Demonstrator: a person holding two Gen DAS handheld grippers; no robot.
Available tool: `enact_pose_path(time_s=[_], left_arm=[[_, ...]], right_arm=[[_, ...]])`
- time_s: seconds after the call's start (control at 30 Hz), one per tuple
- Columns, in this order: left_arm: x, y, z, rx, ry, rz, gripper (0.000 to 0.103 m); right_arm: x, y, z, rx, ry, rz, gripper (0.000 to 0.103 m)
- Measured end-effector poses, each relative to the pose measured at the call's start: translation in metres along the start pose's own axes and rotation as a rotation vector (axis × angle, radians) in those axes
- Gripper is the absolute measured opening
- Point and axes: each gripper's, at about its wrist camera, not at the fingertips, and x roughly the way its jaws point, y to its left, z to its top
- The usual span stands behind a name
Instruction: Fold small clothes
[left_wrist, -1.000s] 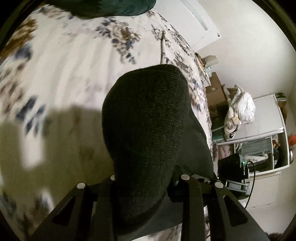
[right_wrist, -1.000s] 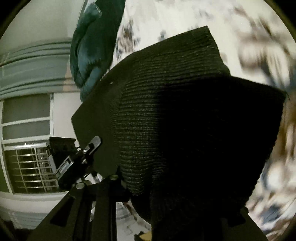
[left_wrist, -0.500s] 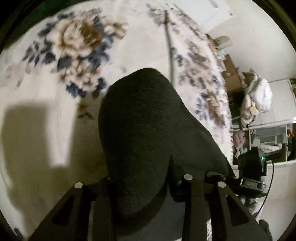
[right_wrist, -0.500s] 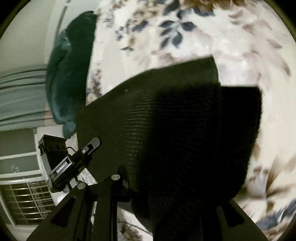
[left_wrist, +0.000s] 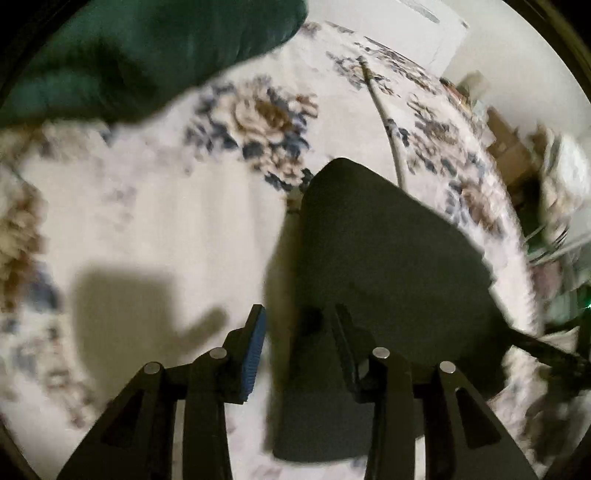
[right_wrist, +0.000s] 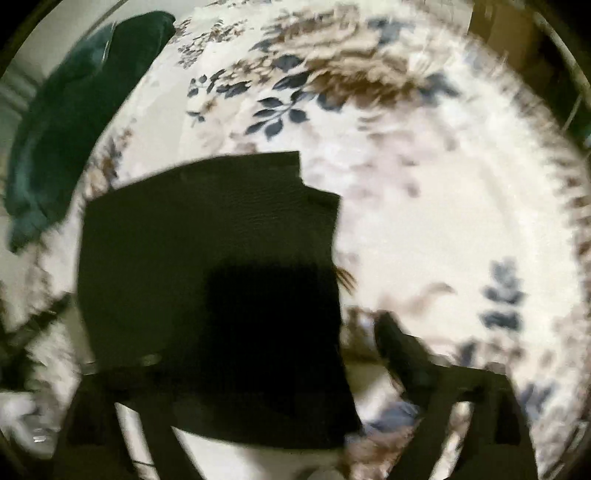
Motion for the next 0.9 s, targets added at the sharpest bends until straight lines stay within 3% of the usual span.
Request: enact_pose_path(time_s=[0.07,0.13,0.3,0.57,0.9], left_arm=[[-0.024,-0.02,-0.019,0.056,-0.052,0.091,0.038],[-0.043,-0.033,-0.034,0.076,-0.066,0.143,0.061],[-0.094,-0.055,-0.056,0.067,-0.095,0.14,0.1],[-0.21,-0.108,-0.071,0.102,-0.188,0.134,0.103],[-0.363,-0.155,-0.119,0.133,-0.289,0.154,0.103]], right_arm=[[-0.012,0.003,-0.026,-0.036,-0.03,-0.096,0.103],[-0.027,0.009,-0.053,-0.056,-0.069,-0.166,0.103],[-0.088,0.024,-0.102,-0.018,-0.122,-0.198,0.103],[-0.241,0.038,-0.15,-0.036,-0.297,-0.285,0.103],[-0.421,0.053,-0.224,-0.052,-0.435,-0.271,0.103]])
